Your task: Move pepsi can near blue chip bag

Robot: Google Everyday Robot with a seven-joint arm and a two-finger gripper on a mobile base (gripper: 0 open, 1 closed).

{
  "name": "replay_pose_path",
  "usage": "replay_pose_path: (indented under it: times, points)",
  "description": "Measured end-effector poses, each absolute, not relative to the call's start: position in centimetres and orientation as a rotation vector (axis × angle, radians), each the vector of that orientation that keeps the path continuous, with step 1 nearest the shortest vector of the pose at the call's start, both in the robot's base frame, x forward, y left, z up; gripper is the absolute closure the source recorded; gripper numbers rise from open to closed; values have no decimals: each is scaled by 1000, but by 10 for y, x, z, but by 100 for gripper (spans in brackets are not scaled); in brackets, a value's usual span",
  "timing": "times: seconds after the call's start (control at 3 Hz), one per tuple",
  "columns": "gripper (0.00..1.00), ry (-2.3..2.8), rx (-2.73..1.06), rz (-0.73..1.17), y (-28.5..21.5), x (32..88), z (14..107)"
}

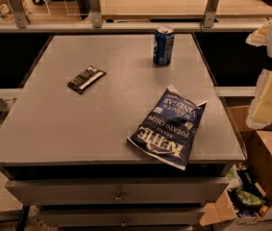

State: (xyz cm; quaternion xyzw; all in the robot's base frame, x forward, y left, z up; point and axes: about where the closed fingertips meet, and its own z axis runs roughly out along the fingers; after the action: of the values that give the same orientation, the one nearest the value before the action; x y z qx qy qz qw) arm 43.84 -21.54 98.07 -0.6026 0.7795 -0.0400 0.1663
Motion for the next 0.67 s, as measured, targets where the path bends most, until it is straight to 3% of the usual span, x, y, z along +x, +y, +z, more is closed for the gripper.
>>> replay_pose_path:
  times: [0.67]
  points:
    - [0, 2170, -1685, -118, -213, 463, 988]
